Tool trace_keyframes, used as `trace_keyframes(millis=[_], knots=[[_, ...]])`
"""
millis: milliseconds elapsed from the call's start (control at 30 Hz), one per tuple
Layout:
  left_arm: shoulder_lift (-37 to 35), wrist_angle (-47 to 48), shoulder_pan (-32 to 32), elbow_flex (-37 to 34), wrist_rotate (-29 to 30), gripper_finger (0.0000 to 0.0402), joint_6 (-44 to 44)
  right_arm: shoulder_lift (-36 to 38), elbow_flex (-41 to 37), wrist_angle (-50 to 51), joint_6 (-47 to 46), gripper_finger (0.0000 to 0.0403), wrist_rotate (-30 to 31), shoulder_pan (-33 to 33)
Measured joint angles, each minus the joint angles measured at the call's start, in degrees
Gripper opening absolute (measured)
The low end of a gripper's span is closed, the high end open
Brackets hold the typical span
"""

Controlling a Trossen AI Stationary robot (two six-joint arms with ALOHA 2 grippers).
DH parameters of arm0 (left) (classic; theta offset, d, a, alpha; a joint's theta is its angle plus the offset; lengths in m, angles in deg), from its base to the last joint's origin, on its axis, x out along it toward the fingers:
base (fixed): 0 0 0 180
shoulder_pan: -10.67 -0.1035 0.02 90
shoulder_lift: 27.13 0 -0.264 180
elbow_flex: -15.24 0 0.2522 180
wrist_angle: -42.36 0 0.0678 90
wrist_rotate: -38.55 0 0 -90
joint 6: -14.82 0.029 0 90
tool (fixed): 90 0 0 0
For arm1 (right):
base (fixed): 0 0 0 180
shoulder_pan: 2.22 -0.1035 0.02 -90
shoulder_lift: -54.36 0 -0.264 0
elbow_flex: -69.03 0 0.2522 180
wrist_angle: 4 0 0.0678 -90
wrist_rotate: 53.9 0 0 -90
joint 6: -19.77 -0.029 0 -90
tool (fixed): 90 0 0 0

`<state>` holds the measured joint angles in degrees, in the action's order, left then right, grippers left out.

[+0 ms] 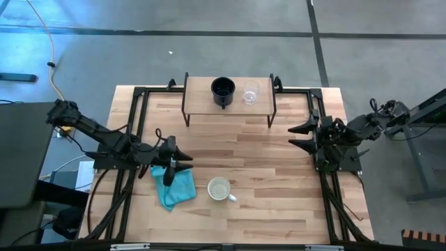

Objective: Stack small to large cups/mugs on shelf
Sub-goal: Put the blue mug on the shelf

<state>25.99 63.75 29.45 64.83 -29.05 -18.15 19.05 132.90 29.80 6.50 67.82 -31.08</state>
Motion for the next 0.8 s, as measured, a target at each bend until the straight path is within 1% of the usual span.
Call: trace_keyframes(millis=[133, 300, 567, 700, 800], knots=[[1.7, -2.3, 0.0, 0.0, -1.2, 0.0138, 0.1, 0.0, 0.0, 0.2, 0.5, 0.0179, 0.9, 0.0], [6.1, -6.7, 0.0, 0.6, -2.6, 0.0138, 1.2, 0.0, 0.0, 0.3, 0.8, 0.0179, 1.1, 0.0], [14.7, -5.8, -0.1, 5.4, -3.4, 0.0138, 6.4, 0.0, 0.0, 0.8, 0.3, 0.0179, 1.1, 0.0], [18.0, -1.3, -0.1, 8.1, -3.1, 0.0138, 7.9, 0.0, 0.0, 1.0, 0.2, 0.0179, 1.1, 0.0], [20.1, -0.1, -0.1, 9.5, -3.2, 0.0138, 8.4, 0.0, 0.0, 1.2, 0.3, 0.0179, 1.1, 0.0]])
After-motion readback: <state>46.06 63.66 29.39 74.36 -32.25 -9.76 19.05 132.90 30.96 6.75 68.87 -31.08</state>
